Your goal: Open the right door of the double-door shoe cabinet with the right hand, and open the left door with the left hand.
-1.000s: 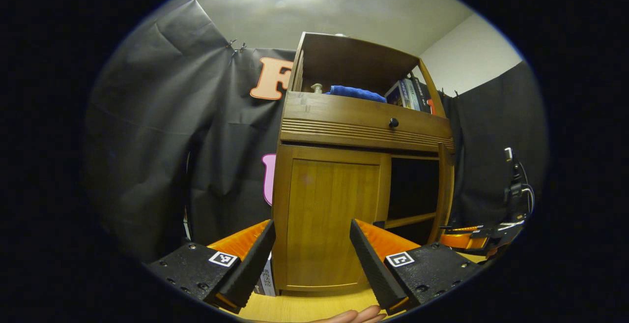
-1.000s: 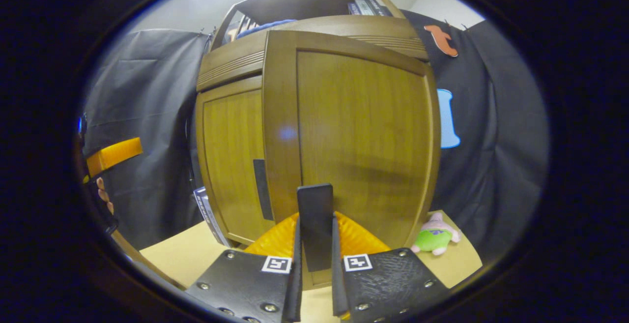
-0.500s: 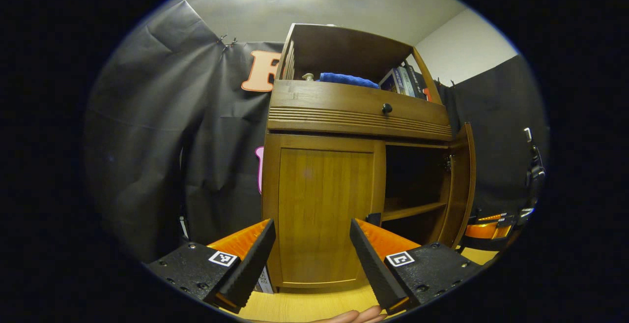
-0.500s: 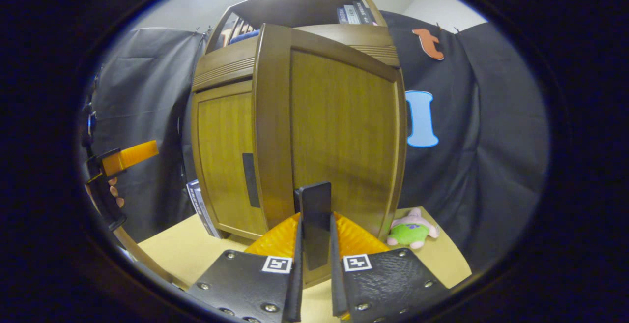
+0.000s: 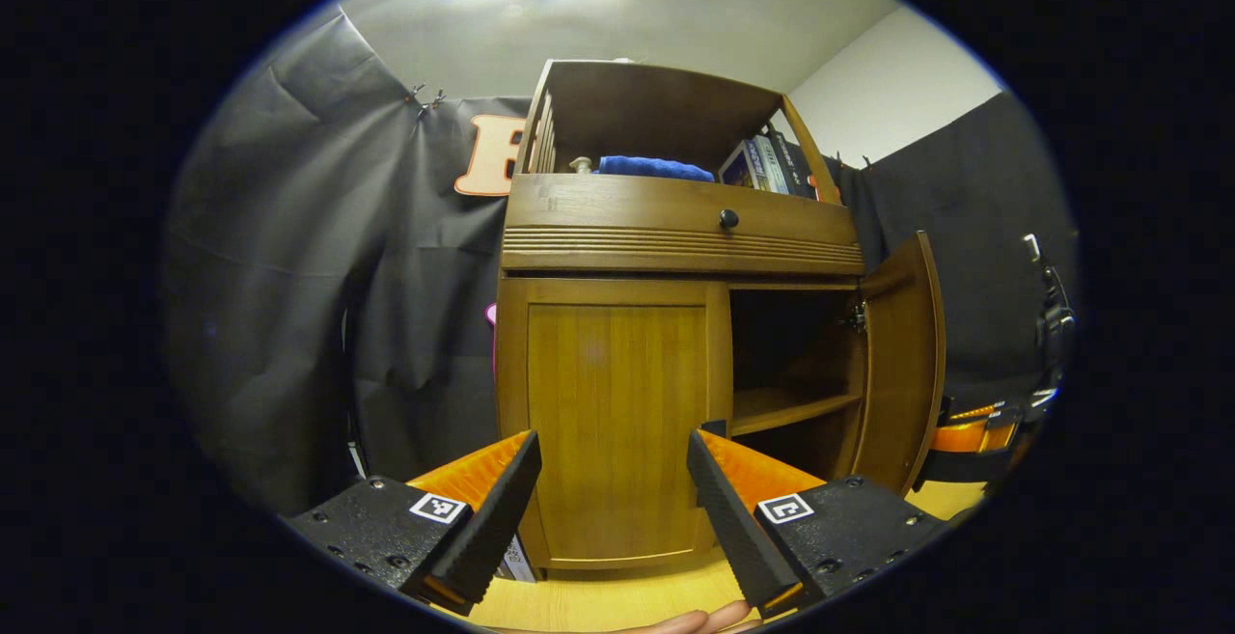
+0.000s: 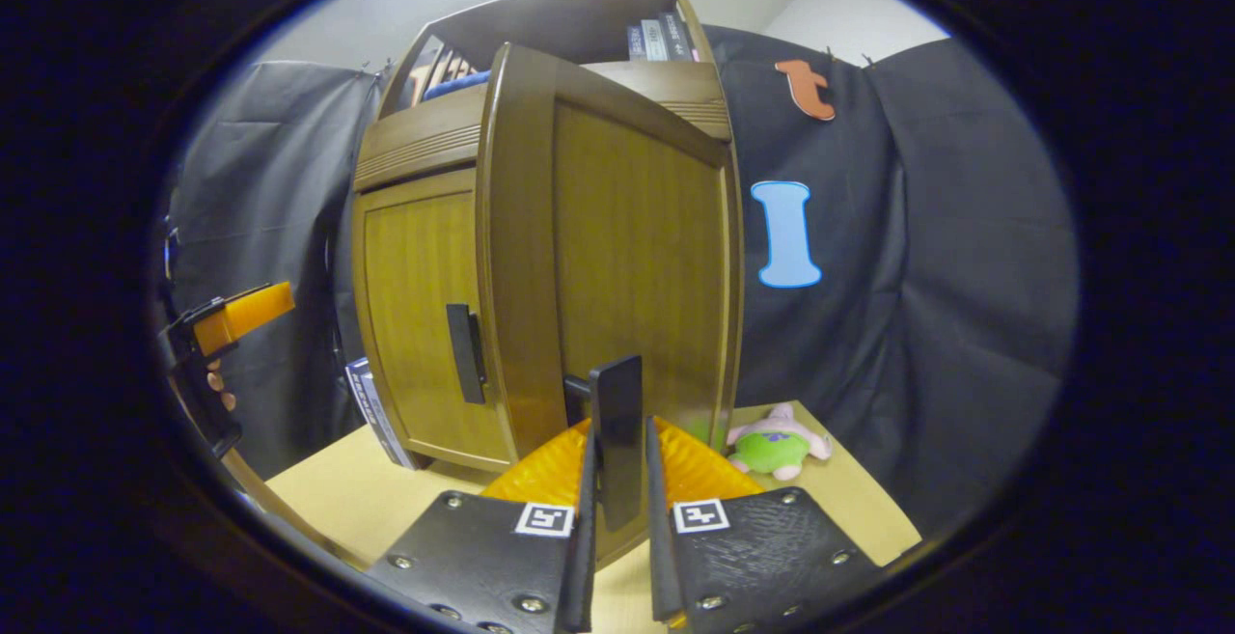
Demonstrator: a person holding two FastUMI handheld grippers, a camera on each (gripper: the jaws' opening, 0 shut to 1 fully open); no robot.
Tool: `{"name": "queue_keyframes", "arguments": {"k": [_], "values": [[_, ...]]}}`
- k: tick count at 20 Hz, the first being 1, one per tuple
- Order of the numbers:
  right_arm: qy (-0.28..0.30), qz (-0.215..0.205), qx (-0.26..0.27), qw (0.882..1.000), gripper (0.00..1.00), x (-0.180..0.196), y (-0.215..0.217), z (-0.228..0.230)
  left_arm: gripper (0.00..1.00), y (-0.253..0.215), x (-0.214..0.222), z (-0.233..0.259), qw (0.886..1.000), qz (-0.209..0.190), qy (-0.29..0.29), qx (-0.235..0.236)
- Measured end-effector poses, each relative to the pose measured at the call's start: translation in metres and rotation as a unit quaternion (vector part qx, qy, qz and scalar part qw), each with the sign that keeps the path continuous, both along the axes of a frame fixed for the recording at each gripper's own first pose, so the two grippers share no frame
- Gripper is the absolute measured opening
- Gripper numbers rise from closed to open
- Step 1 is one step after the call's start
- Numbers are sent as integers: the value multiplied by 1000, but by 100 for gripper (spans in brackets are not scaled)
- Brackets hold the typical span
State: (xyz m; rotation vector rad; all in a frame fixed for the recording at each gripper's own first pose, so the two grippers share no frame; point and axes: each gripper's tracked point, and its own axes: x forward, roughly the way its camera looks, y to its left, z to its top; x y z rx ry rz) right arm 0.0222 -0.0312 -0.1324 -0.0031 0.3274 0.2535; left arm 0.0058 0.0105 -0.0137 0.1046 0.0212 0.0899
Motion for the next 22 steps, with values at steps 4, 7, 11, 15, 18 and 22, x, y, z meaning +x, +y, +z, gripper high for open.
{"name": "queue_keyframes", "arguments": {"k": [4,7,11,15,18,22], "values": [[-12,-15,-42,999,24,-1,-1,3,90,2,3,-2,1000,7,3,7],[-32,-46,-96,994,23,-6,-17,7,90,6,5,-2,1000,14,2,4],[-52,-99,-139,984,23,-9,-55,12,90,7,6,-3,1000,13,5,3],[-54,-127,-106,985,3,-3,-95,17,90,5,8,-5,1000,11,10,3],[-42,-140,-32,989,1,3,-121,19,90,5,10,-7,1000,13,12,2],[-35,-107,0,994,1,10,-141,14,90,7,13,-11,1000,19,17,3]]}}
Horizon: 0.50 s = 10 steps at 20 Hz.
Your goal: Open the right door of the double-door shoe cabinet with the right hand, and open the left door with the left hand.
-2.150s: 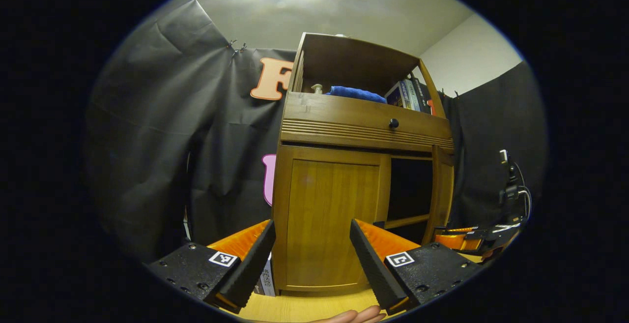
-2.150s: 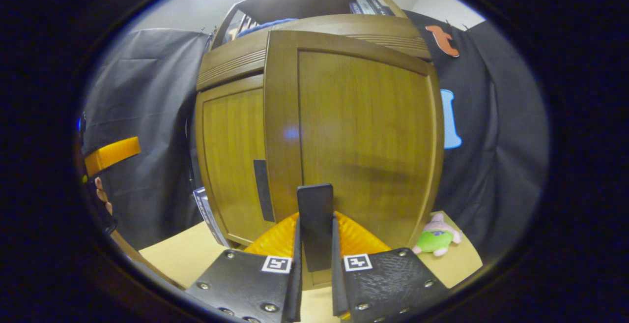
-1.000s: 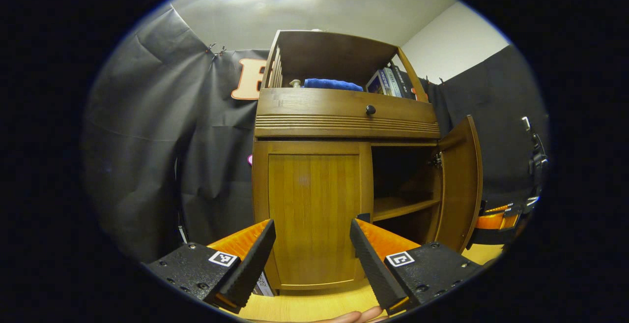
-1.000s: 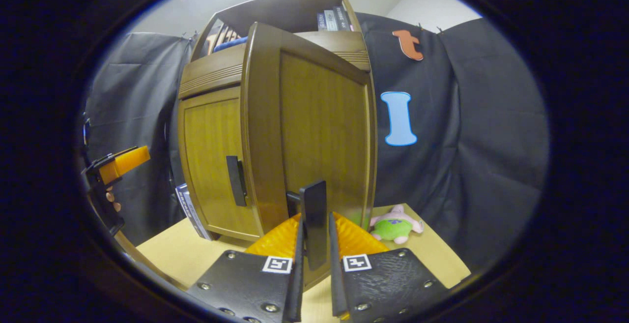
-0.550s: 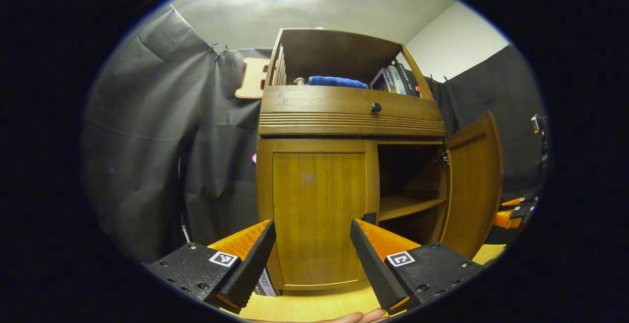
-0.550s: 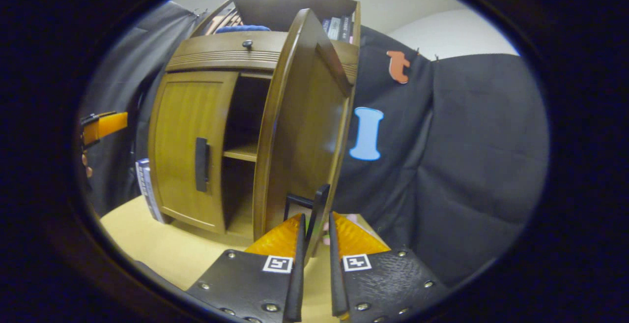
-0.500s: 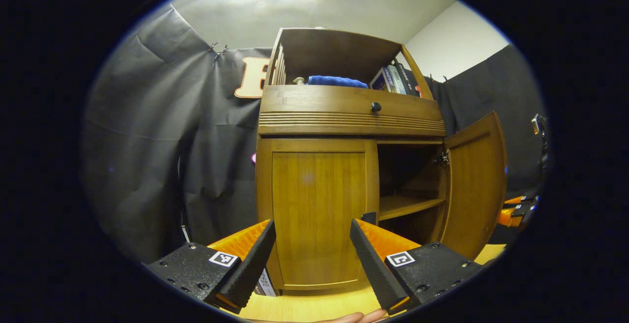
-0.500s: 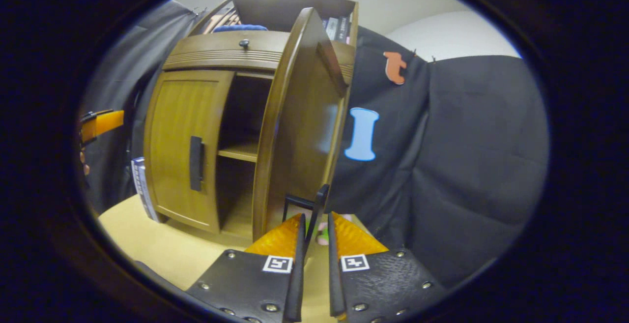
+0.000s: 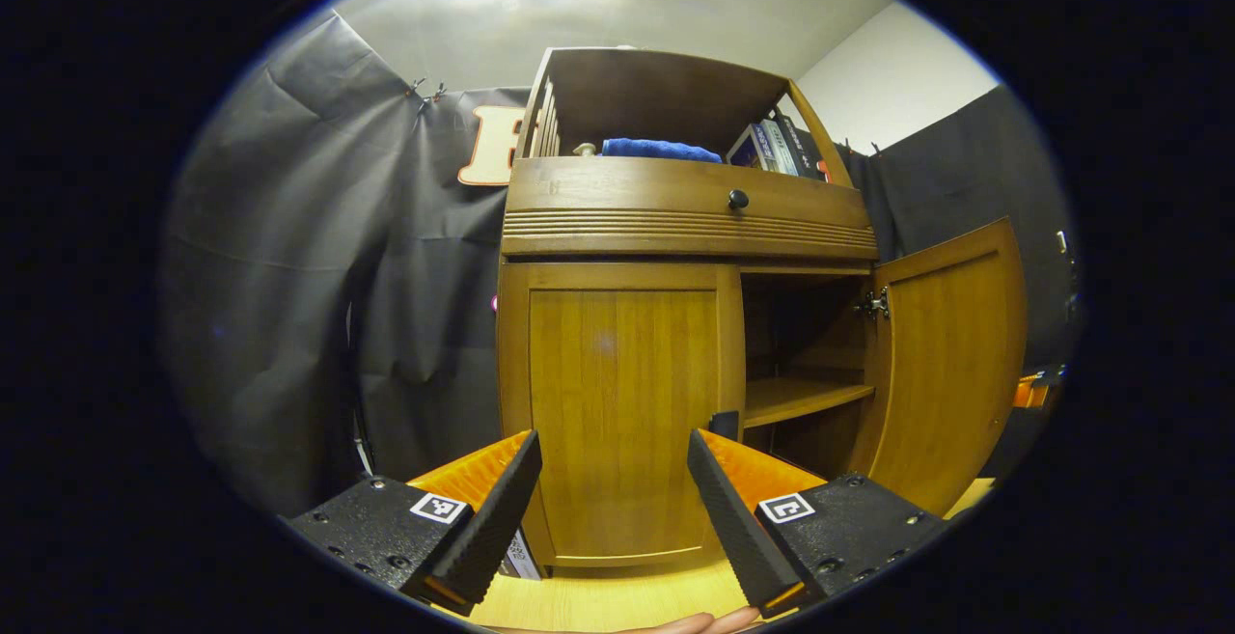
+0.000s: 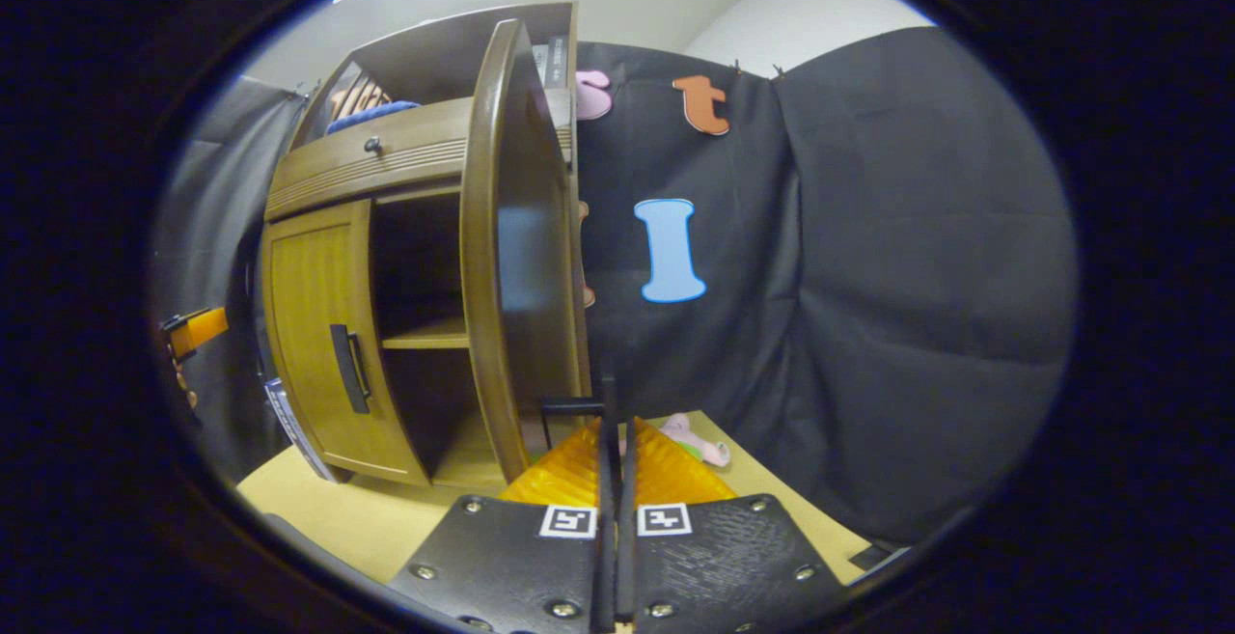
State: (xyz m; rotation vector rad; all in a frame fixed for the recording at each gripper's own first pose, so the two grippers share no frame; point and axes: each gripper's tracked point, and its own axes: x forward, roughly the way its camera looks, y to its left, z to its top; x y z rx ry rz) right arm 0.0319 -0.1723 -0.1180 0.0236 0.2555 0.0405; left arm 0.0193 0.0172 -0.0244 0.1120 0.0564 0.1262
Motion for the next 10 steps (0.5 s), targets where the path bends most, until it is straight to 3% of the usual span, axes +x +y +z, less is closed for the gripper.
{"name": "queue_keyframes", "arguments": {"k": [9,10], "values": [[-3,73,-6,997,2,15,-33,2,90,0,7,-7,1000,5,9,2],[-7,87,-10,996,2,18,-36,2,94,-1,8,-9,1000,5,10,2]]}}
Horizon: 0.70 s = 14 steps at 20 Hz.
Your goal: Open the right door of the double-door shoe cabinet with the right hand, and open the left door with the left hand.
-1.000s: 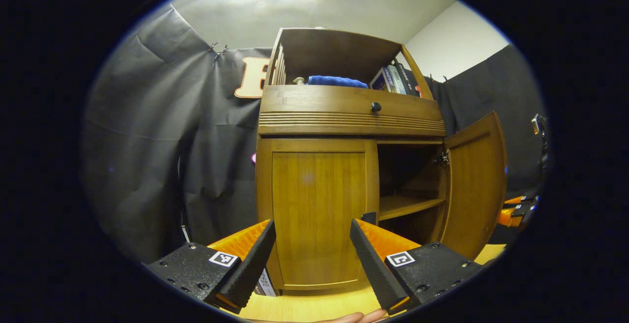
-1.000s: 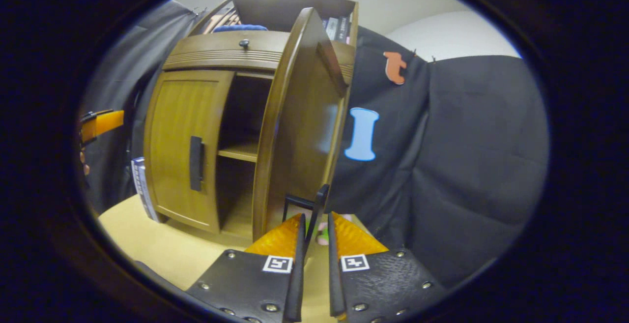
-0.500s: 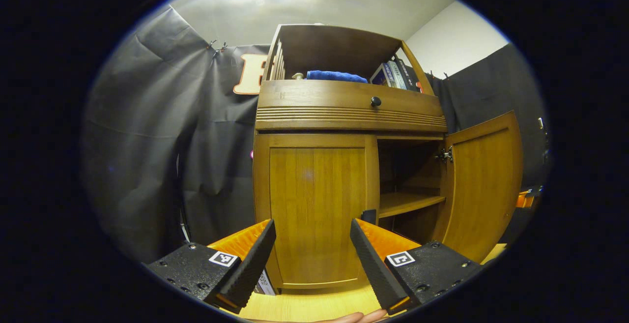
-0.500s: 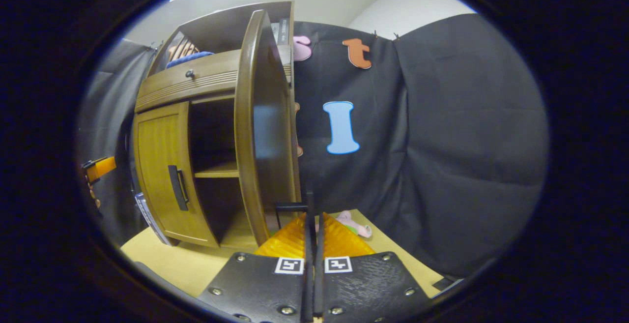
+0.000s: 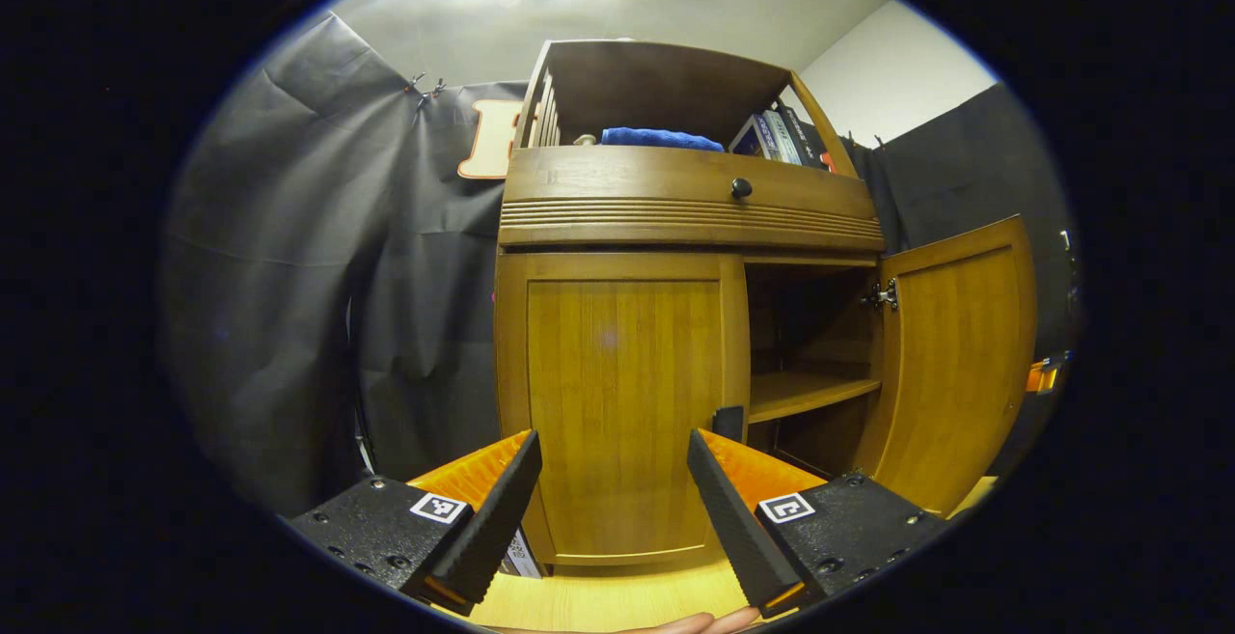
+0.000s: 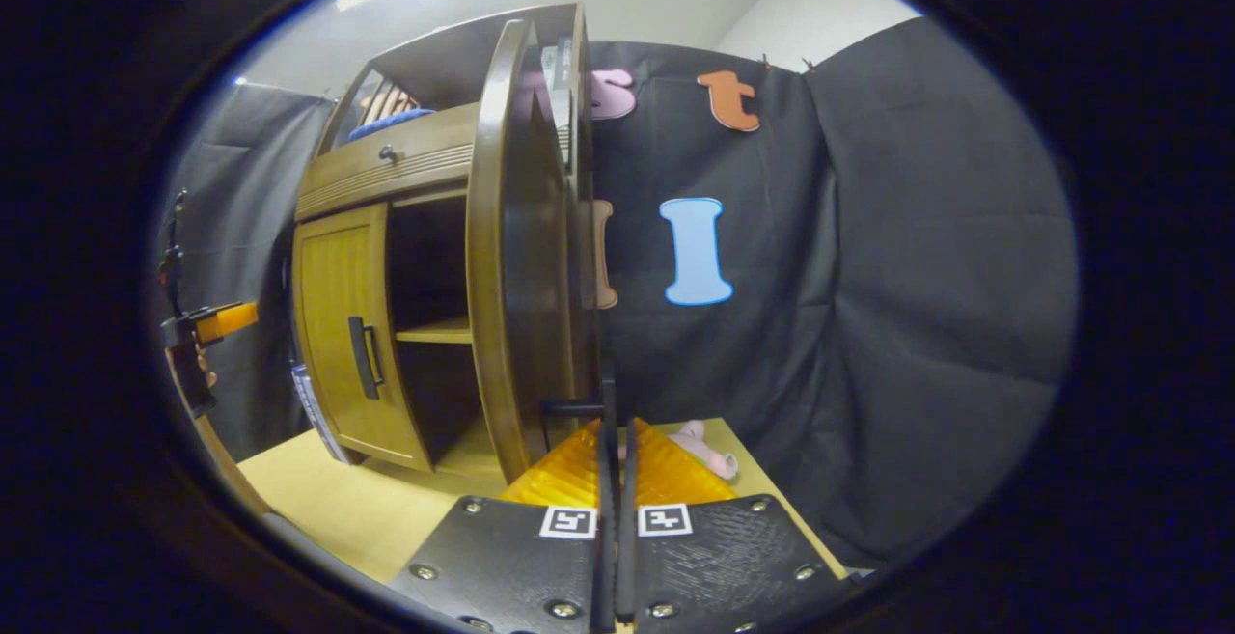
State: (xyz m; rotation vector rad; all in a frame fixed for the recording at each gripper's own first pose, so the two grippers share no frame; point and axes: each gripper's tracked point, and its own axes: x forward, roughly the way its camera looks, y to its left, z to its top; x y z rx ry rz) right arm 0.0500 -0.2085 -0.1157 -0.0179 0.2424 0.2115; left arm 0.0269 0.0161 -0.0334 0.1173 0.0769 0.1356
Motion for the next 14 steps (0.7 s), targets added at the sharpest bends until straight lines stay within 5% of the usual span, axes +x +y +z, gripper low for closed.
{"name": "queue_keyframes", "arguments": {"k": [6,7,8,12,14], "values": [[5,72,4,997,2,5,-1,2,90,-6,4,-5,1000,-3,3,2],[5,71,4,997,0,6,-2,0,90,-5,6,-5,1000,-2,3,4],[3,72,6,997,11,6,-3,1,90,-6,4,-5,1000,-1,2,4],[14,36,-10,999,10,8,-12,-9,90,-6,8,-8,1000,4,3,-1],[17,9,-24,1000,54,-5,-23,-5,90,-5,11,-12,1000,11,7,-3]]}}
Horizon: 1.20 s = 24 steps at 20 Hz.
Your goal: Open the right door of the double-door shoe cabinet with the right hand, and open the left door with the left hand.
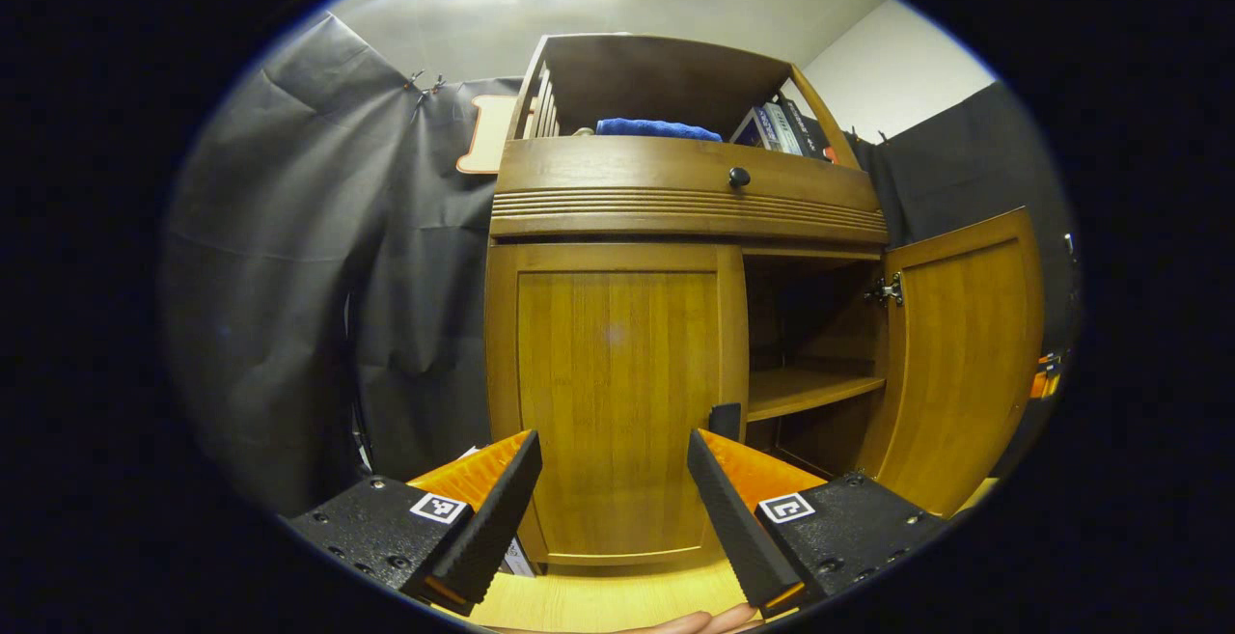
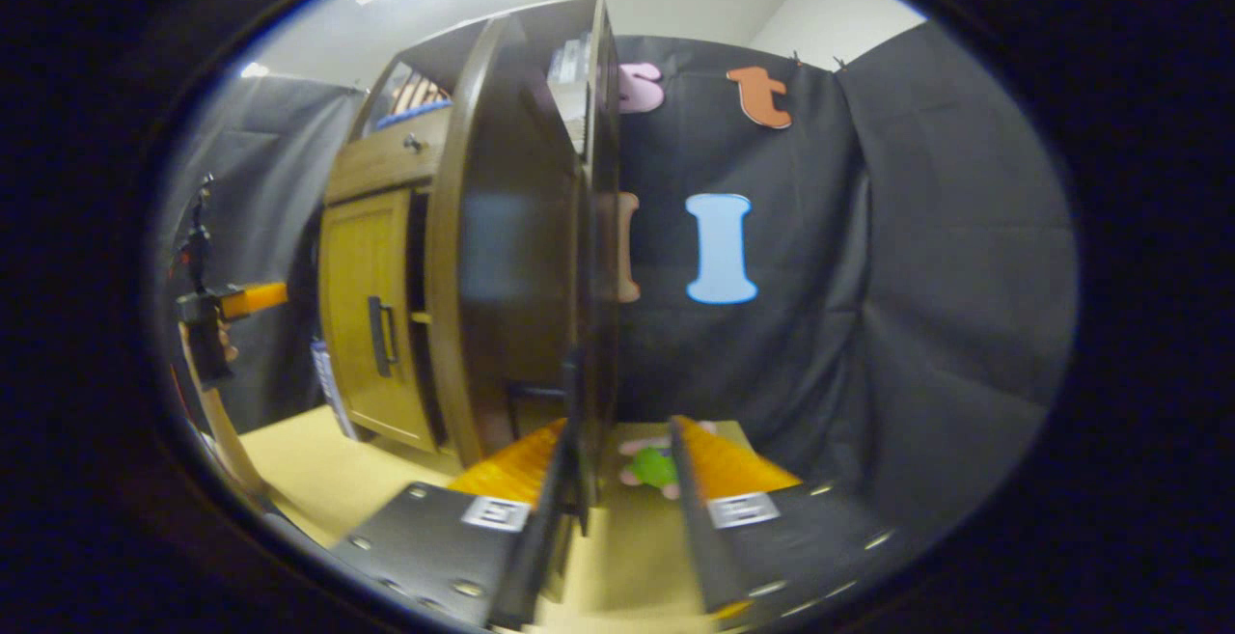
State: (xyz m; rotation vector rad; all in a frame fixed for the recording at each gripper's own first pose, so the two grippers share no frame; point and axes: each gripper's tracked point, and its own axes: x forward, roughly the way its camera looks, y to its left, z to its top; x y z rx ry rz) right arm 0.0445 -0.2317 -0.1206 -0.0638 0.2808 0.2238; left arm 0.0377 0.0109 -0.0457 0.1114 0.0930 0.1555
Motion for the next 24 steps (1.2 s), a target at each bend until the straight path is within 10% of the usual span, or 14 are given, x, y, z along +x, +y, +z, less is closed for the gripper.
{"name": "queue_keyframes", "arguments": {"k": [2,3,17,24], "values": [[-2,-26,5,1000,97,-3,-14,-4,90,-4,4,-7,1000,1,9,1],[-3,-26,4,1000,99,-8,-14,-8,90,-6,7,-10,1000,-1,12,5],[-119,-104,8,987,96,-77,23,117,91,-54,92,-80,998,-29,45,-17],[-61,-129,155,977,97,-94,104,129,91,-70,133,-98,998,-28,54,2]]}}
